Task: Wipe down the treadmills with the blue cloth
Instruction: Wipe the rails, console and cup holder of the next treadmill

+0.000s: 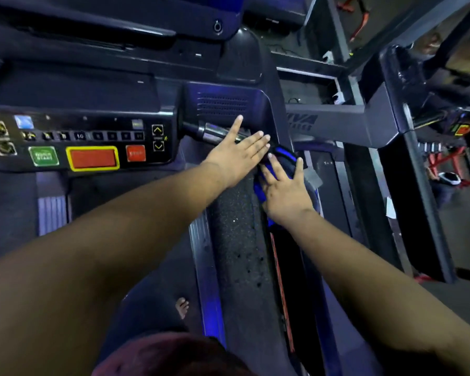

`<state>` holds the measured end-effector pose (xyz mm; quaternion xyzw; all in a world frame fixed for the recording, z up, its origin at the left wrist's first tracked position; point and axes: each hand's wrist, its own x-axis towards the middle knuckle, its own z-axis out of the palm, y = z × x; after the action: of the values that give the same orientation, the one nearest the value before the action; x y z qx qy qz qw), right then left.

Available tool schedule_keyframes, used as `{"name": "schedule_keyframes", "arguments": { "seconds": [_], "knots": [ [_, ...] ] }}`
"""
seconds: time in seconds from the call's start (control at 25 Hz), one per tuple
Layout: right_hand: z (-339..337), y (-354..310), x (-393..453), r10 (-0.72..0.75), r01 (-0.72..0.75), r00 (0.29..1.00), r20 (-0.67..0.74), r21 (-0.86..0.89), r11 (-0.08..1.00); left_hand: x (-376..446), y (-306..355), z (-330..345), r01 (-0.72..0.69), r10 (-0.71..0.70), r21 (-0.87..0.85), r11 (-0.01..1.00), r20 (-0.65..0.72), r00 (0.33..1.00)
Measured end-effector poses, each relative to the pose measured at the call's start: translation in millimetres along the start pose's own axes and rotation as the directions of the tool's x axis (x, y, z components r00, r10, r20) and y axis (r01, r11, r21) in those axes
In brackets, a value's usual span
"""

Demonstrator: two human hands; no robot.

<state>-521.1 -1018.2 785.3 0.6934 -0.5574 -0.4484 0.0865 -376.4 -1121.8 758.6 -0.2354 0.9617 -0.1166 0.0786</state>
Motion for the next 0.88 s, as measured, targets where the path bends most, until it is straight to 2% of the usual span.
{"name": "schedule_keyframes", "arguments": {
  "seconds": [0.16,0.24,0.32,0.44,0.56,0.64,0.68,0.76,0.88],
  "knots": [
    [16,-24,-72,-0.258,0.291,0.944,0.205,-0.151,0.945,-12,-3,2,0.056,-0.056,-0.004,0.998,0.019,0.998],
    [13,-12,-62,-0.278,0.292,0.952,0.126,-0.108,0.95,-17,-3,4,0.069,-0.069,-0.024,0.997,0.014,0.998],
    [1,-1,-24,-0.177,0.181,0.983,0.054,-0.088,0.979,-19,-3,3,0.076,-0.075,-0.032,0.997,0.013,0.997],
    [-10,-8,-10,-0.073,0.089,0.992,0.107,-0.148,0.985,-13,-3,6,0.082,-0.082,-0.045,0.996,0.004,0.997],
    [11,-31,-72,-0.207,0.243,0.955,0.214,-0.16,0.957,-14,2,5,0.074,-0.075,-0.088,0.993,0.0,0.997],
    [25,-29,-107,-0.27,0.286,0.943,0.194,-0.058,0.957,-16,14,1,0.048,-0.05,-0.129,0.99,-0.008,0.999],
    [27,-23,-108,-0.247,0.248,0.96,0.132,0.012,0.969,-14,21,-2,0.024,-0.027,-0.152,0.988,-0.017,0.999],
    [26,-12,-84,-0.084,0.077,0.995,0.049,0.123,0.989,-9,33,-7,-0.006,0.0,-0.167,0.986,-0.038,0.999],
    [20,-13,-66,0.074,-0.091,0.994,0.086,0.227,0.97,3,35,-11,-0.002,-0.005,-0.197,0.98,-0.039,0.999]
  ]
}}
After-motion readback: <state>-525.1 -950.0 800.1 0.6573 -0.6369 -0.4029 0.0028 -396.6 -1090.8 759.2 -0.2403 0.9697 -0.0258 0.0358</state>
